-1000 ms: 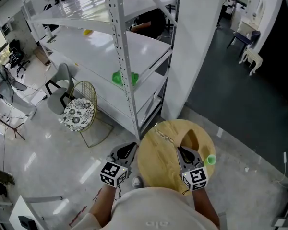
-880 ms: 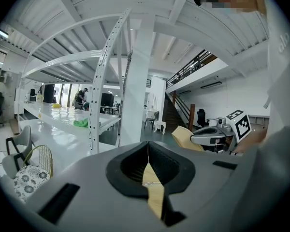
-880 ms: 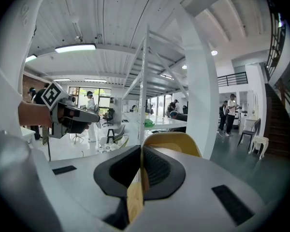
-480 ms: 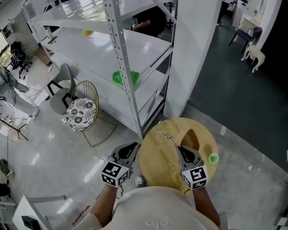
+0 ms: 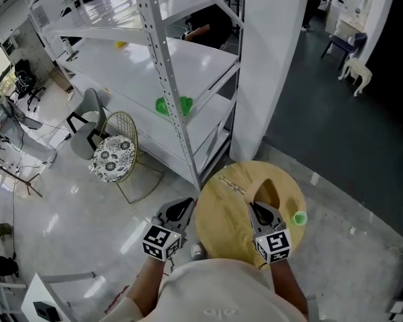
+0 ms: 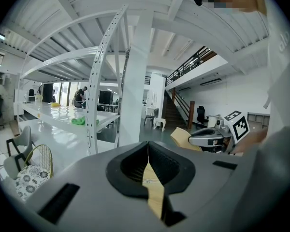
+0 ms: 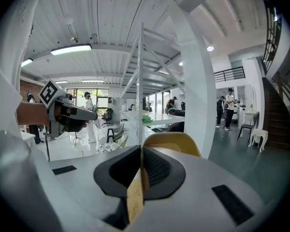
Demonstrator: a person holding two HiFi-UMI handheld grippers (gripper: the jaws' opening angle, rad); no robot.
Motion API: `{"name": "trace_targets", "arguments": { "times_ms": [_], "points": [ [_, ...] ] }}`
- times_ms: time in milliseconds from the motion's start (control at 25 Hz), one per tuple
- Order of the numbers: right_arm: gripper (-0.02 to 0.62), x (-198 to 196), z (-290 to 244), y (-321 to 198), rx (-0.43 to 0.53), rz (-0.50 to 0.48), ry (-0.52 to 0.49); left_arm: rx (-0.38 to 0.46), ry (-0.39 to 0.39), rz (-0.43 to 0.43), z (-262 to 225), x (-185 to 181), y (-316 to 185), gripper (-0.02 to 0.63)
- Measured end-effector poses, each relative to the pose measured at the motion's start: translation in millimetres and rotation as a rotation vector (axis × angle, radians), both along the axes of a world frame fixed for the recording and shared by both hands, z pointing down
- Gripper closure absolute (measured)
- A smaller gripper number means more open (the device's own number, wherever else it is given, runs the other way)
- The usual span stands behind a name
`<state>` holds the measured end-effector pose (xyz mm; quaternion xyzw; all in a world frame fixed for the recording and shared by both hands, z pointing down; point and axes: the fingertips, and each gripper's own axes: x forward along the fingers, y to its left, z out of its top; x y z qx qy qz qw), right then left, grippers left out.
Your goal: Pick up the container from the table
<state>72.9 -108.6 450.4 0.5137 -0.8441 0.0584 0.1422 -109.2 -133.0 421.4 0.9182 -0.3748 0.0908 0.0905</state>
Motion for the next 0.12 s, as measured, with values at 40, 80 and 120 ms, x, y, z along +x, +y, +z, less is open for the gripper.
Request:
{"name": "trace_targets", "arguments": {
  "times_ms": [40,80,120],
  "points": [
    [0.552,1.9,0.5,0.2,-0.001,0.001,-0.002,-0.001,-0.001,0.0,0.4,1.6,0.7,0.589],
    [0.552,3.6,0.9,0.5,-0.001,0.001,-0.003,-0.001,-0.001,-0.001,0.7,3.0,1.4,0.589],
    [0.552,5.3,1.3,0.8,-0.002,0.002,-0.005,-0.002,-0.002,-0.002,1.0,4.4,2.3,0.589]
  ]
}}
